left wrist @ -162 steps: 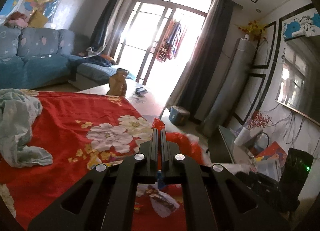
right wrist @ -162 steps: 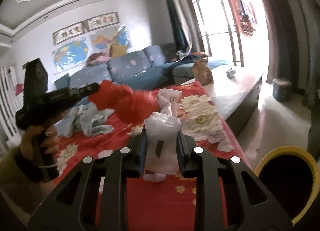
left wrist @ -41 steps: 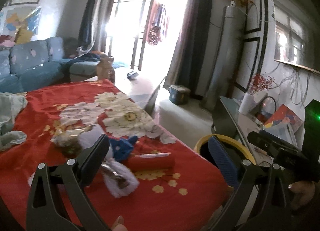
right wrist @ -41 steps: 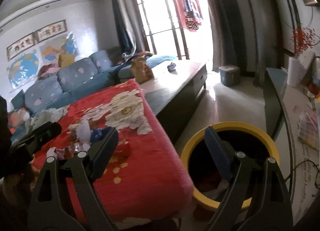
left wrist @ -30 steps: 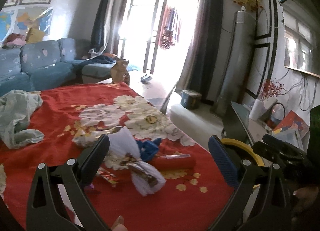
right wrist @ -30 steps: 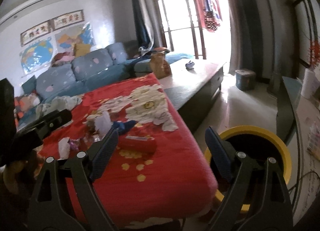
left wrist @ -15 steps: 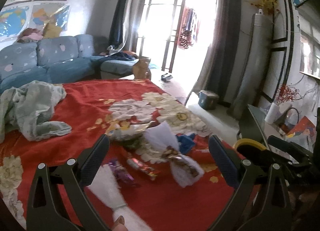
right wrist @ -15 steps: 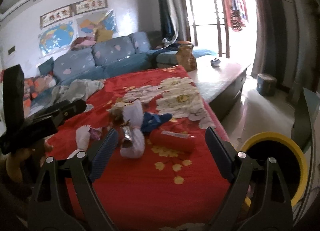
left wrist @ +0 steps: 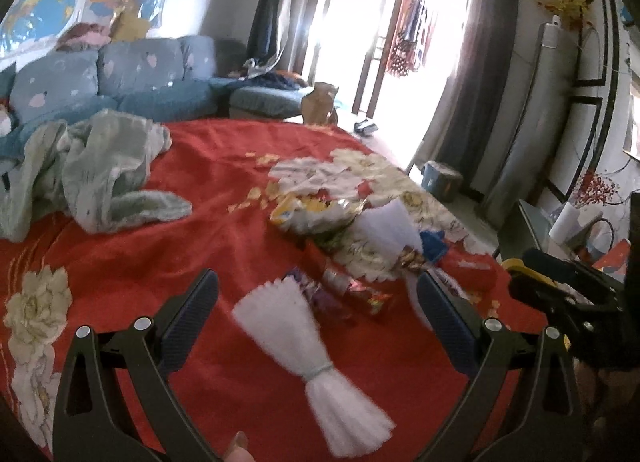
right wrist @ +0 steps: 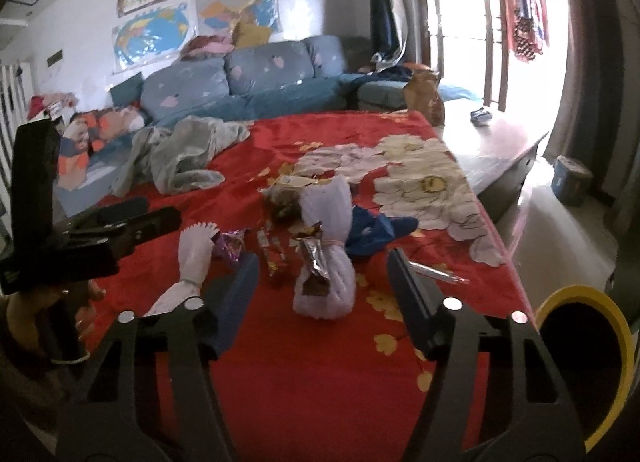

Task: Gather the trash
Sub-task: 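Grasp the brown candy wrapper with the right gripper while the left gripper grasps a white foam net sleeve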

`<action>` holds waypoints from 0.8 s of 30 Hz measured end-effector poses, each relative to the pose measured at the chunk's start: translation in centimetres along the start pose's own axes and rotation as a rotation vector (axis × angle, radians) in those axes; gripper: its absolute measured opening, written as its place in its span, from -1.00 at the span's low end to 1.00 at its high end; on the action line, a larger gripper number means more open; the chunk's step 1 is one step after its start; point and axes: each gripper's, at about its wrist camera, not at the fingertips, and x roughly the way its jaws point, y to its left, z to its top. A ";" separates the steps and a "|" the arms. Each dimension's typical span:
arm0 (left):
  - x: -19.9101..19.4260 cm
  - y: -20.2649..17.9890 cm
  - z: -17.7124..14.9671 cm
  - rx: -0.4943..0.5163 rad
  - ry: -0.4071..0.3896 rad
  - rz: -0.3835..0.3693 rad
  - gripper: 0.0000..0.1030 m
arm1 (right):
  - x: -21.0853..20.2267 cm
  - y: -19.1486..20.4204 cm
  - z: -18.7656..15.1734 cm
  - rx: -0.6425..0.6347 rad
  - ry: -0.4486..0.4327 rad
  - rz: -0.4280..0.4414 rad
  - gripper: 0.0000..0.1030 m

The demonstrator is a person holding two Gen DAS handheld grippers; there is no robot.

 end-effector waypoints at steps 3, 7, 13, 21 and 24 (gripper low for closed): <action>0.2 0.9 -0.7 -0.026 0.030 -0.007 0.85 | 1.2 0.3 0.2 -0.009 0.026 0.013 -0.03; 0.8 1.1 -1.7 -0.039 0.069 -0.026 0.84 | 2.7 0.3 0.2 -0.002 0.056 0.023 -0.14; 1.9 1.0 -3.8 -0.083 0.154 -0.082 0.55 | 4.7 0.3 0.3 -0.010 0.102 0.017 -0.29; 2.9 0.0 -5.9 -0.085 0.227 -0.108 0.39 | 6.4 0.5 0.2 -0.021 0.134 0.023 -0.48; 3.0 0.1 -6.1 -0.086 0.239 -0.101 0.21 | 7.1 0.6 0.2 -0.030 0.148 0.023 -0.59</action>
